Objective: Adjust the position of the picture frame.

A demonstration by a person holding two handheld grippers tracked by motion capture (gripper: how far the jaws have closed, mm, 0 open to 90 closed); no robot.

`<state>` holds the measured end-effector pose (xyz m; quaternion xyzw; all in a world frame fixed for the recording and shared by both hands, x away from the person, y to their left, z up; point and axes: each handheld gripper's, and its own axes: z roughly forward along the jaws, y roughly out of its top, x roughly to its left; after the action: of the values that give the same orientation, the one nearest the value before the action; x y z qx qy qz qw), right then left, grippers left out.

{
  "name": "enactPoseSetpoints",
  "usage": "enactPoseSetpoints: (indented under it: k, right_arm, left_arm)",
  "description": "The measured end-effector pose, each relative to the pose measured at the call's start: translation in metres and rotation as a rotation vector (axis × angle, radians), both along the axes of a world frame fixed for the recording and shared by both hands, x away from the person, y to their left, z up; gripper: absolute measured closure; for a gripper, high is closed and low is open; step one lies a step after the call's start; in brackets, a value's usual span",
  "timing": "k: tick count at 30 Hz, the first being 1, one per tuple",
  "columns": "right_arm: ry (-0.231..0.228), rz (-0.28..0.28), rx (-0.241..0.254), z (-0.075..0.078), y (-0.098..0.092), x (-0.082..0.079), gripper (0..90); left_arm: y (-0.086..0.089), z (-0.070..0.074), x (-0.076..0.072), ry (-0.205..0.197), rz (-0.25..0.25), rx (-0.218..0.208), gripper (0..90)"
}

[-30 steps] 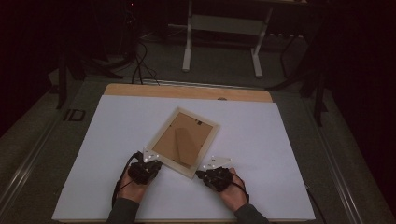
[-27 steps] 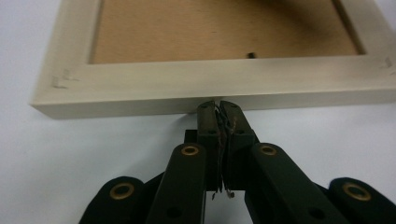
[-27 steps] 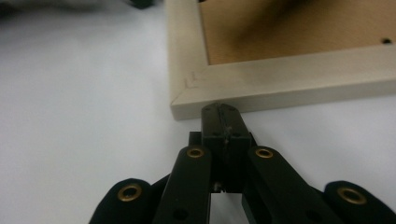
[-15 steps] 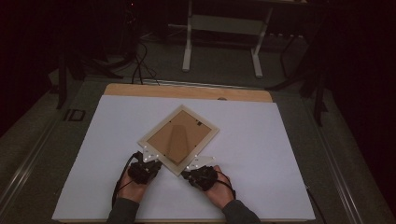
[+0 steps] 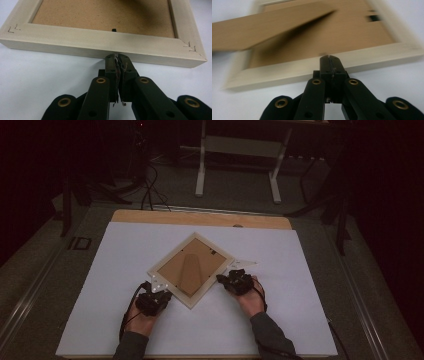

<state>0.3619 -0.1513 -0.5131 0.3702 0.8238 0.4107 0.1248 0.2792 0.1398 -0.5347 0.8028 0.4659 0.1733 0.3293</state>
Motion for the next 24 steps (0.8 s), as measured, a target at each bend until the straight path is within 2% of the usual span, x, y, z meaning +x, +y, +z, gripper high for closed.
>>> enactPoseSetpoints:
  k: [4, 8, 9, 12, 16, 20, 24]
  right_arm:
    - [0.0, -0.085, -0.008, 0.001, -0.011, 0.02, 90.0]
    - [-0.005, -0.135, -0.02, 0.002, -0.017, 0.034, 90.0]
    - [-0.002, -0.186, -0.001, 0.003, -0.023, 0.044, 90.0]
    - [0.013, -0.242, 0.023, 0.002, -0.03, 0.057, 90.0]
    - [0.032, -0.287, 0.029, -0.002, -0.035, 0.072, 90.0]
    - [0.041, -0.314, 0.023, -0.004, -0.036, 0.08, 90.0]
    - [0.075, -0.335, 0.001, -0.008, -0.033, 0.091, 90.0]
  left_arm:
    - [0.0, 0.0, 0.0, -0.001, 0.002, 0.002, 87.4]
    - [0.001, 0.0, 0.001, -0.001, 0.002, 0.002, 87.3]
    - [0.001, 0.0, 0.001, -0.003, 0.003, -0.001, 87.3]
    - [0.001, 0.0, 0.001, -0.005, 0.004, 0.001, 87.3]
    - [0.001, 0.0, 0.001, -0.006, 0.005, 0.003, 87.3]
    - [0.001, -0.001, 0.001, -0.012, 0.002, 0.012, 87.4]
    - [0.0, -0.001, 0.0, -0.018, 0.003, 0.022, 87.5]
